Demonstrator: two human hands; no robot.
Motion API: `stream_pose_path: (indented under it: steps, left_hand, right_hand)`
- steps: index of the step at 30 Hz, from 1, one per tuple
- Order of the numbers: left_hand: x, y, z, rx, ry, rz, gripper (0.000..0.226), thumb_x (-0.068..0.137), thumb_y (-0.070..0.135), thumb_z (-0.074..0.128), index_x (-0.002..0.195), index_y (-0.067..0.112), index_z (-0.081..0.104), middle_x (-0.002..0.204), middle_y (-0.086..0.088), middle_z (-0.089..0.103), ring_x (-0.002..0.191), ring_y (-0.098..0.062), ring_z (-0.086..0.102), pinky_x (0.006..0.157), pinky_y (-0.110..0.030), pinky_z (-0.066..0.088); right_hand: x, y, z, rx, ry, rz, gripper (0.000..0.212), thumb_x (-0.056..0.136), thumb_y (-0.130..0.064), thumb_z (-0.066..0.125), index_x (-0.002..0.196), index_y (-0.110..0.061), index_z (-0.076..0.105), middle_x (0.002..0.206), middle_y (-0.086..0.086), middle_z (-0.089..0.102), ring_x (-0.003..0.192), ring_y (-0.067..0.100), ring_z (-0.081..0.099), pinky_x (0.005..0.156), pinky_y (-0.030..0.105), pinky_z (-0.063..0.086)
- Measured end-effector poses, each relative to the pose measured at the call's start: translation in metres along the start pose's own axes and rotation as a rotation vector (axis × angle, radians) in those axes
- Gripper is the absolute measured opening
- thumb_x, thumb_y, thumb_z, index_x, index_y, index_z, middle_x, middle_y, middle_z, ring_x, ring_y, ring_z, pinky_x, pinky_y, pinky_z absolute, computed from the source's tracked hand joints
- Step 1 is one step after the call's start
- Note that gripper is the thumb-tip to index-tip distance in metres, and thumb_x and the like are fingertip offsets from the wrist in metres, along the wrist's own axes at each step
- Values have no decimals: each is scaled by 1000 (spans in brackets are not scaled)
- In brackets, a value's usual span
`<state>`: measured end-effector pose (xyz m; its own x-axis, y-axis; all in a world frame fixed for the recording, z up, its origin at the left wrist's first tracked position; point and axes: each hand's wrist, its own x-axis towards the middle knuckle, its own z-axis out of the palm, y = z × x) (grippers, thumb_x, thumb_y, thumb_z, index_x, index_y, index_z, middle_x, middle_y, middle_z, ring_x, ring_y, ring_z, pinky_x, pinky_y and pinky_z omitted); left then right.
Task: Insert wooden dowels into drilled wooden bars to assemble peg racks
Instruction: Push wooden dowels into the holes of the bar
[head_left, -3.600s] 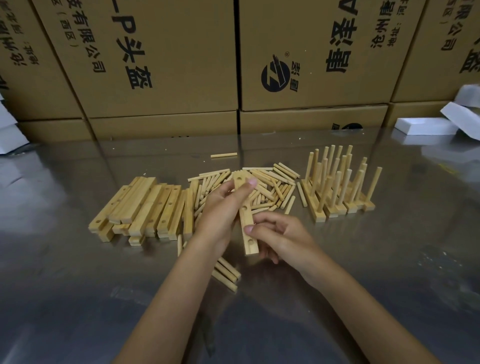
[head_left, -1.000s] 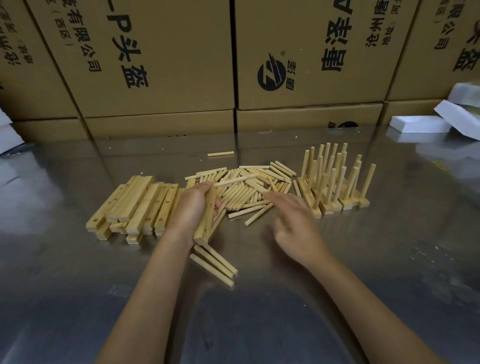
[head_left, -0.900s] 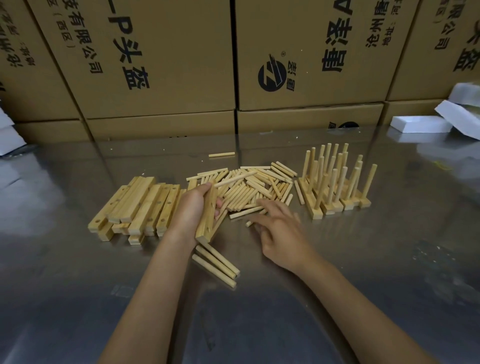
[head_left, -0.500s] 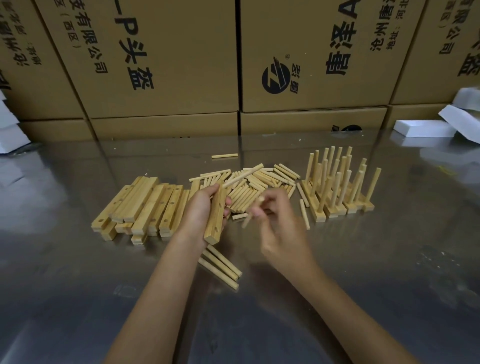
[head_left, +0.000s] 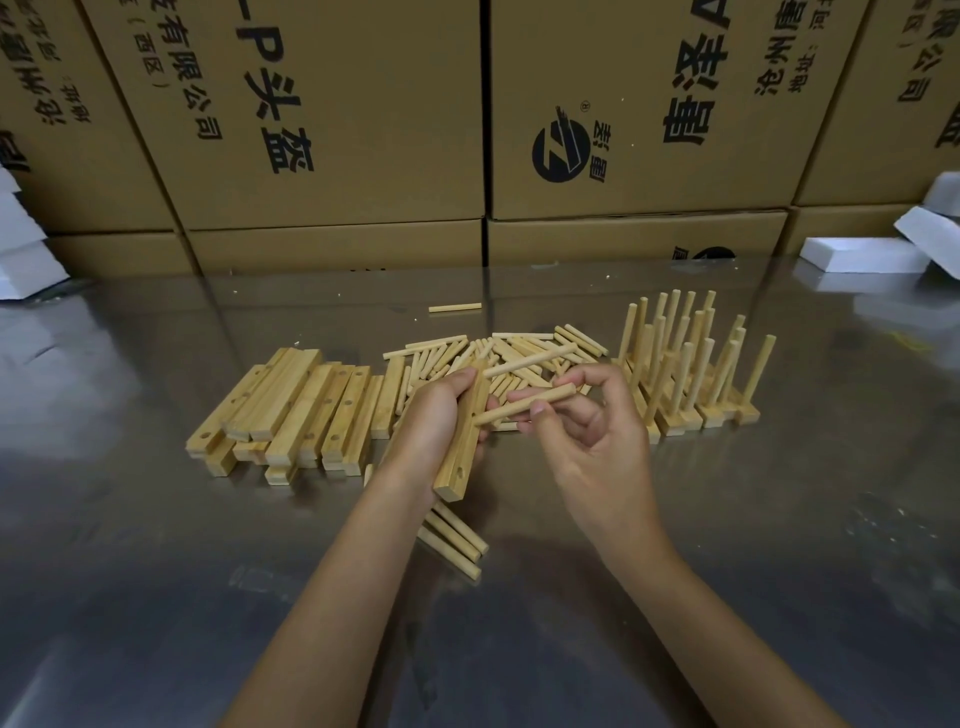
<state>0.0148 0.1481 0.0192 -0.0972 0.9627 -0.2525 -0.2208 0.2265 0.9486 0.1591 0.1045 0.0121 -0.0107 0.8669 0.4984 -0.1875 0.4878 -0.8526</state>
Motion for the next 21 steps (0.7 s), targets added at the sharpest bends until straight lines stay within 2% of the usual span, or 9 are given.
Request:
stream_pose_path:
  steps: [3, 7, 12, 17, 19, 21]
  left_hand:
    - [0, -1, -1, 27, -2, 10, 37, 100, 38, 50, 84, 13, 72, 66, -2, 65, 45, -12, 54, 41, -24, 42]
    - [0, -1, -1, 28, -32, 30, 35, 100, 38, 50, 95, 12, 73, 71, -3, 66, 46, -12, 54, 40, -23, 42]
    - [-2, 1, -1, 47, -51, 51, 37, 102, 37, 47, 89, 12, 71, 68, -4, 62, 45, -12, 50, 40, -23, 39]
    - [-3, 3, -2, 112, -66, 101, 33, 104, 37, 45, 96, 13, 67, 68, 0, 63, 47, -12, 50, 43, -23, 40]
    - [-3, 2, -1, 155, -64, 123, 34, 104, 37, 44, 93, 14, 67, 68, -1, 63, 47, -12, 50, 44, -24, 41]
    - [-3, 1, 0, 161, -61, 124, 39, 104, 36, 44, 83, 12, 68, 69, -5, 61, 47, -13, 49, 44, -24, 40]
  right_hand:
    - [1, -1, -2, 24, 16, 43, 26, 91, 9, 61, 102, -10, 47, 94, 7, 77, 93, 20, 74, 85, 31, 59]
    - [2, -1, -5, 37, 25, 67, 26, 89, 10, 62, 101, -9, 48, 92, 9, 76, 89, 21, 74, 81, 27, 58]
    - [2, 2, -9, -4, -20, 65, 20, 89, 9, 64, 98, -6, 53, 92, 5, 77, 91, 18, 74, 79, 24, 57]
    - [3, 7, -17, -383, -18, -70, 13, 88, -1, 70, 91, -14, 71, 87, -7, 70, 91, 5, 66, 78, 12, 47]
    - [2, 9, -17, -494, -6, -136, 11, 88, -1, 69, 88, -12, 72, 86, -5, 68, 86, 4, 62, 71, 8, 42]
    - [0, 12, -18, -523, -21, -130, 10, 89, -3, 67, 90, -12, 71, 84, -7, 68, 77, 8, 61, 64, 10, 40]
